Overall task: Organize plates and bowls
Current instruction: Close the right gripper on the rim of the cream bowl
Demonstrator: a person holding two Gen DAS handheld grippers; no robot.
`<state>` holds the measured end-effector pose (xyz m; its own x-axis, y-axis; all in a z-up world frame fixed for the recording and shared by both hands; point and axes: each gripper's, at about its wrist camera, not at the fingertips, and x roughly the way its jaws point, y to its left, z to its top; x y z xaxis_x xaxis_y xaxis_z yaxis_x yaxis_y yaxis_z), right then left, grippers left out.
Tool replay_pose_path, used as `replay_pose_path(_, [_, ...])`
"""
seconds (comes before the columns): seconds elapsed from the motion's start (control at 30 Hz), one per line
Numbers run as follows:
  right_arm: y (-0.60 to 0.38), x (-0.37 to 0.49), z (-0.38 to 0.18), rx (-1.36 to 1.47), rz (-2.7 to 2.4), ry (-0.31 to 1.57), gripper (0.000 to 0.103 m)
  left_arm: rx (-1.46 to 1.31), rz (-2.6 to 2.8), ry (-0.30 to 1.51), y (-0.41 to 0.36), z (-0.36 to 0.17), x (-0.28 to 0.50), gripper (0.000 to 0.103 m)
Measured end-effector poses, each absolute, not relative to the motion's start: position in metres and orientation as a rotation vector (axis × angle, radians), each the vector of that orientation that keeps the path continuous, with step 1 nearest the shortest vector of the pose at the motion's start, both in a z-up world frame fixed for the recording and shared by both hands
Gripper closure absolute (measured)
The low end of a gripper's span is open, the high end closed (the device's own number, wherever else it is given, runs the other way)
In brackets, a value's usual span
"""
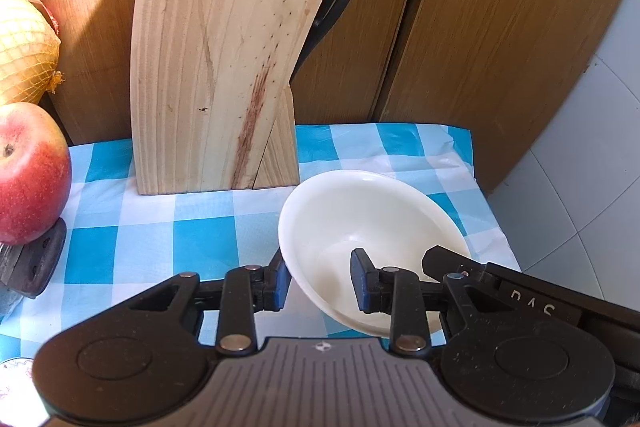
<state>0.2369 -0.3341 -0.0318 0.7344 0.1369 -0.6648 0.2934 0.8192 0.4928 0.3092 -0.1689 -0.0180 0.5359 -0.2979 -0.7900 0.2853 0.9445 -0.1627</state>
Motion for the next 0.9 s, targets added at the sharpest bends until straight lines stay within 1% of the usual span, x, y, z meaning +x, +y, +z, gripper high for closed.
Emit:
replay_pose_path(0.43, [-0.320, 0.241, -0.053, 0.569, -0.093, 0.828, 0.087, 0.006, -0.320, 0.988, -0.159, -0.045, 0.305, 0.078])
replay_pose_path(0.53, [-0.319, 0.243, -0.057, 0.559, -0.090, 0.839, 0.086, 0.003, -0.319, 1.002, -0.157, -0.050, 0.307, 0.078])
replay_pose_path(0.67, [-0.317, 0.247, -0.061, 0.541, -0.109, 0.845, 0.075, 0.017, -0.296, 0.998, -0.155, -0.054, 0.309, 0.076])
replay_pose_path(0.7, [-0.317, 0.248, -0.062, 0.540, -0.113, 0.846, 0.069, 0.018, -0.295, 0.997, -0.154, -0.055, 0.310, 0.076])
replay_pose_path(0.77, [-0.318, 0.249, -0.064, 0.541, -0.121, 0.851, 0.064, 0.018, -0.286, 1.001, -0.152, -0.058, 0.313, 0.069])
replay_pose_path(0.87, [-0.320, 0.251, -0.068, 0.541, -0.134, 0.862, 0.049, 0.018, -0.267, 1.014, -0.148, -0.063, 0.318, 0.065])
replay_pose_path(0.9, [-0.321, 0.251, -0.069, 0.545, -0.132, 0.869, 0.047, 0.019, -0.262, 1.020, -0.147, -0.064, 0.319, 0.063])
